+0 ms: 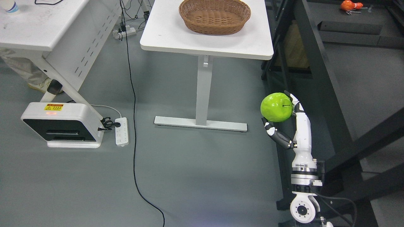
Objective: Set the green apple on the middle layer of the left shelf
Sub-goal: 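Carry the held apple while turning toward the black fruit shelf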
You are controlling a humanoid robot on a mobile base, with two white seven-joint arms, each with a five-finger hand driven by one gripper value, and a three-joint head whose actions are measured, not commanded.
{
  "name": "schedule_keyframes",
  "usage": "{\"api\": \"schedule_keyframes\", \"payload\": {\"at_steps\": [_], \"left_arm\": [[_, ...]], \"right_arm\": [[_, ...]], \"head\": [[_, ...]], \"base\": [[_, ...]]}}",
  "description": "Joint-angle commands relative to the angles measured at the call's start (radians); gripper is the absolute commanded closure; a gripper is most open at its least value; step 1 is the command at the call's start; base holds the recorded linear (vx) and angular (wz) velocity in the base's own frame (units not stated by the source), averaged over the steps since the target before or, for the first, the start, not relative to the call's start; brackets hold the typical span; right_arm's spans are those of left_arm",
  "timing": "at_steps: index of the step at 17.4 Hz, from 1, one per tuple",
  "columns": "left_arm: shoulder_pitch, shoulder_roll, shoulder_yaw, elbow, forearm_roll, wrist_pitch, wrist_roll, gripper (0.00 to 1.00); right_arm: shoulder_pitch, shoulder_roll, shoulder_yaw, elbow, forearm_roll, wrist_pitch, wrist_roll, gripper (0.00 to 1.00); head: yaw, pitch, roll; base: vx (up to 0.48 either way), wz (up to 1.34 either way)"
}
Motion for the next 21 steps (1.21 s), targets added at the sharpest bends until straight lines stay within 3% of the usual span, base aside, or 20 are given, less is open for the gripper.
{"api": "schedule_keyframes", "payload": {"at_steps": [1, 21], "left_arm": [[0.0, 0.017, 0.002, 0.0, 0.0, -0.001, 0.0, 0.0], [0.0, 0.017, -0.001, 0.0, 0.0, -0.001, 0.0, 0.0]], "right_arm": [[-0.008, -0.017, 0.013, 0.006, 0.001, 0.003, 0.004, 0.98], [0.003, -0.017, 0.05, 0.006, -0.007, 0.003, 0.005, 0.98]], "head": [[0.0, 0.0, 0.0], [0.0, 0.0, 0.0]], "base": [[-0.237, -0.21], [-0.148, -0.53]]}}
